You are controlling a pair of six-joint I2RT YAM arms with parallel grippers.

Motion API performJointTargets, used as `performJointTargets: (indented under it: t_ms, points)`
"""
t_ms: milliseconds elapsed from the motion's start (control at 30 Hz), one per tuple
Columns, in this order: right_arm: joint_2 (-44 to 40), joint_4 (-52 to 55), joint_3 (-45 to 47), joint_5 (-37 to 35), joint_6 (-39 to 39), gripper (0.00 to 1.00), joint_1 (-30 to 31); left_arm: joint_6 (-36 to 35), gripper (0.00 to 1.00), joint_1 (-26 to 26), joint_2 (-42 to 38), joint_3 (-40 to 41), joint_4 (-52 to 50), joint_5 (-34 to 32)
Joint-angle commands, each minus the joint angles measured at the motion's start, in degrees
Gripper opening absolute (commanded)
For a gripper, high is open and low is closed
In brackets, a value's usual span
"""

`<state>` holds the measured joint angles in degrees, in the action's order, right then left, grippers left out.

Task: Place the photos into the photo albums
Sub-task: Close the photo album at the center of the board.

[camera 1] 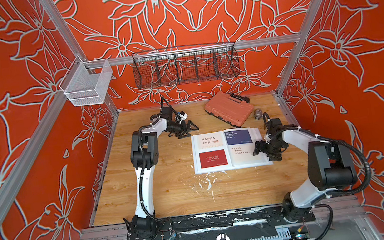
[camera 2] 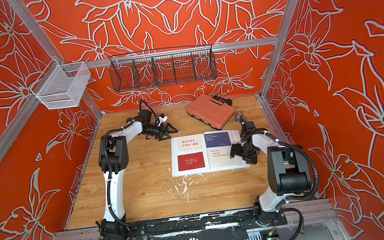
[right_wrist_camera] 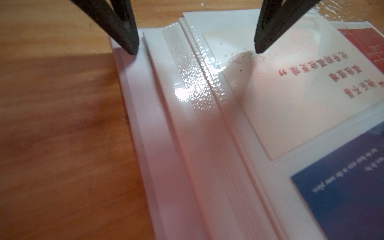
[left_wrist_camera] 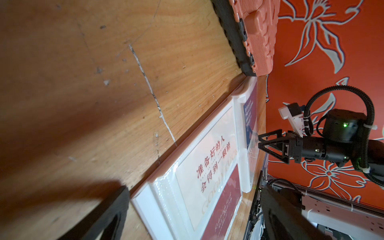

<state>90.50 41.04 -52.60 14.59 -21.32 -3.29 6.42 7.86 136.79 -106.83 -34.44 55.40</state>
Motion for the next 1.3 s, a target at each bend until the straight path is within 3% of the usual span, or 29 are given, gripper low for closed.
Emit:
performJointTargets:
  t_ms: [0,433,933,1267]
  points:
    - [-0.2,0.2,0.3,0.4,-0.7,0.90,0.2,0.2,0.97,0.7,3.3,2.6,-5.4,0.0]
    - [2.9,-1.0,0.3,0.9,-1.3,0.88,1.0,1.2,0.97,0.9,3.5,2.0,-5.0,2.9]
    - [4.7,0.3,-0.6,-2.1,-1.7,0.86,1.3,6.8,0.97,1.0,0.4,2.1,4.9,-9.1]
    - [5.4,0.2,-1.4,-1.3,-1.7,0.86,1.2,0.8,0.97,1.2,4.4,-2.2,-4.8,-8.2]
